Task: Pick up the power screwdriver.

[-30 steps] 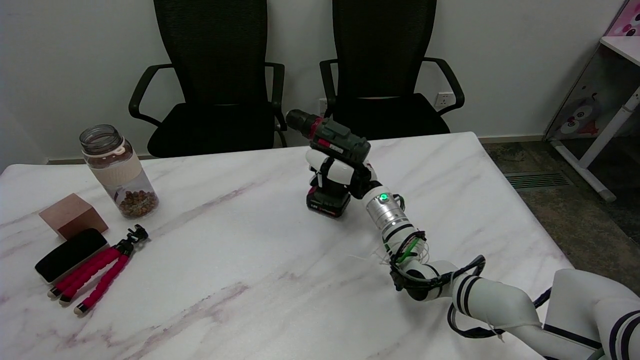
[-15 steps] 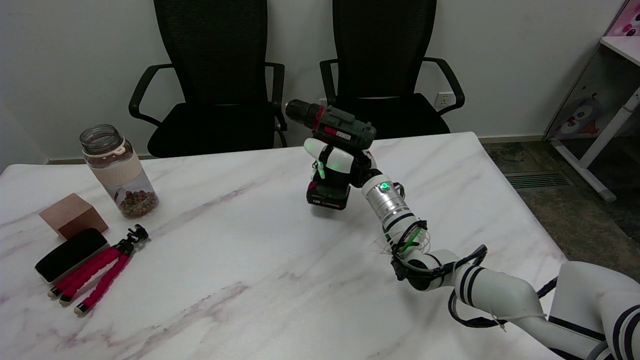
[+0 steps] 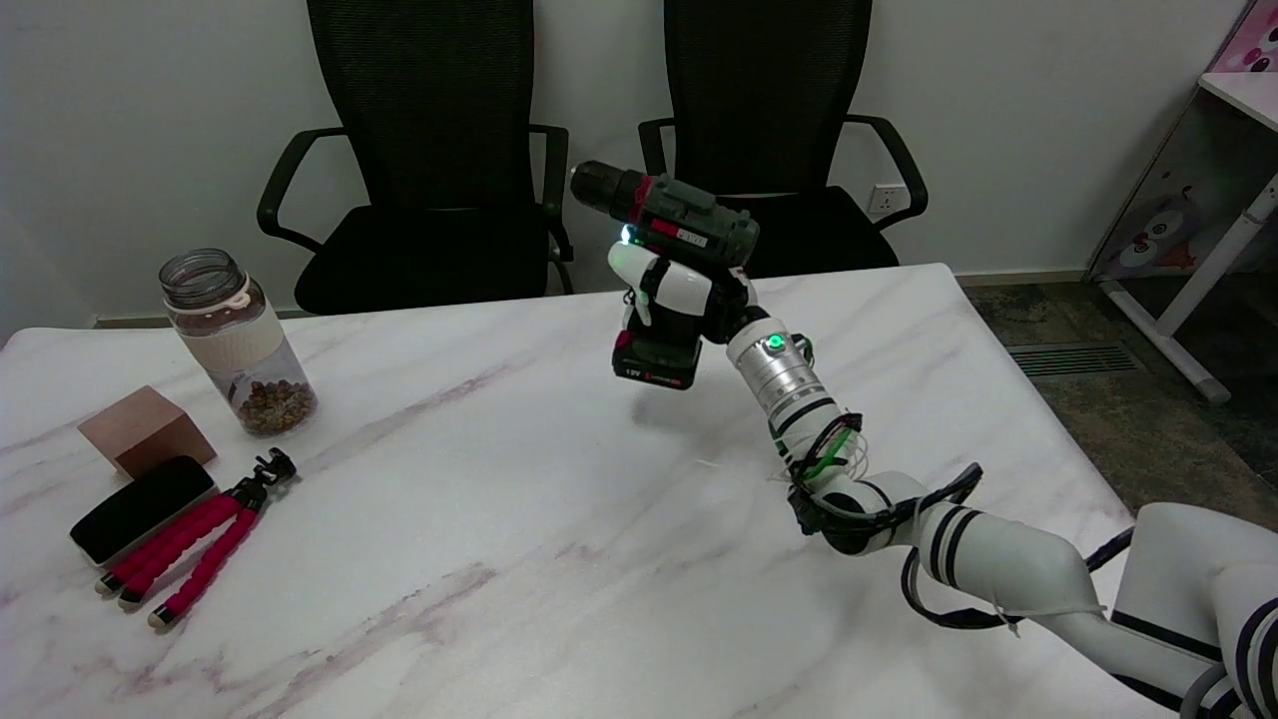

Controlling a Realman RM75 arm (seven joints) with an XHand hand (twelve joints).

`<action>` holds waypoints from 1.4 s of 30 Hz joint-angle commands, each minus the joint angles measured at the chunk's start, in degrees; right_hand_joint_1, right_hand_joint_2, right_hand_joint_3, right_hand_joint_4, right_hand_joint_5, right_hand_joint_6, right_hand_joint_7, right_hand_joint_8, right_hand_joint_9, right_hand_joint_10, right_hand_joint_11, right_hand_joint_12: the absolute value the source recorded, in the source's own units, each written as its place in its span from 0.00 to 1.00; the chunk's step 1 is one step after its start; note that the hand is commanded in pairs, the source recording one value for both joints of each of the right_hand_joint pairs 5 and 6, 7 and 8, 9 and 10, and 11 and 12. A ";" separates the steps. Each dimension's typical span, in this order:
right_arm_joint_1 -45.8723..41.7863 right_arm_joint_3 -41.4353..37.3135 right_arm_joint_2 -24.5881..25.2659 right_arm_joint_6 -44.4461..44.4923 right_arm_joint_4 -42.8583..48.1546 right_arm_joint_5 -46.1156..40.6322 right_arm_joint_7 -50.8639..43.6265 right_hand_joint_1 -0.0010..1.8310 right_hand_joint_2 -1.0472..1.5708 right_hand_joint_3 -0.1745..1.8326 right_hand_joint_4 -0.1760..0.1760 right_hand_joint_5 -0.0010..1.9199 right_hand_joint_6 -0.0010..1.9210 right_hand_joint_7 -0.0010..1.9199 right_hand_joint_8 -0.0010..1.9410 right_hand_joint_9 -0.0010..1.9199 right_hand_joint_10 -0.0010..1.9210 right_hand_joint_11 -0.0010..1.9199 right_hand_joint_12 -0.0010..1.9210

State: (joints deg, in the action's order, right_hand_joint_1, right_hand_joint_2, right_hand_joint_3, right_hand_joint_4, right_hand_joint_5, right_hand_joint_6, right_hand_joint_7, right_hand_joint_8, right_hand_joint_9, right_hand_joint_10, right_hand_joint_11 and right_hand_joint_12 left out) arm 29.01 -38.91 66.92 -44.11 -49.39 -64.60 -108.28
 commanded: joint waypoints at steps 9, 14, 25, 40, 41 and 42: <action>1.40 -1.17 -10.30 -0.52 -11.92 0.00 -0.35 0.43 0.68 0.53 1.00 0.92 0.92 0.92 0.91 1.00 1.00 1.00 1.00; 1.12 -1.17 -12.98 -0.41 -14.81 -0.03 -0.35 0.43 0.68 0.53 1.00 0.96 0.96 0.96 0.95 1.00 1.00 1.00 1.00; 1.18 -1.38 -17.42 -0.19 -18.37 -0.53 -0.09 0.44 0.68 0.53 1.00 1.00 1.00 1.00 0.99 1.00 1.00 1.00 1.00; 0.56 -0.74 -17.88 0.06 -22.36 -3.78 -0.35 0.44 0.68 0.53 1.00 1.00 1.00 1.00 0.99 1.00 1.00 1.00 1.00; 0.42 -0.73 -17.88 -0.01 -22.54 -3.78 -0.38 0.44 0.68 0.53 1.00 1.00 1.00 1.00 0.99 1.00 1.00 1.00 1.00; 0.29 -0.73 -17.88 0.03 -22.73 -3.78 -0.44 0.44 0.68 0.54 1.00 1.00 1.00 1.00 0.99 1.00 1.00 1.00 1.00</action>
State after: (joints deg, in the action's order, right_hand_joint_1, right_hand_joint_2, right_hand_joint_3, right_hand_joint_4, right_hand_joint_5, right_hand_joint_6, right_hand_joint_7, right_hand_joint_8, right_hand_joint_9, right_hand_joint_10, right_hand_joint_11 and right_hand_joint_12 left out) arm 30.04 -40.34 50.82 -44.45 -67.74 -65.70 -108.53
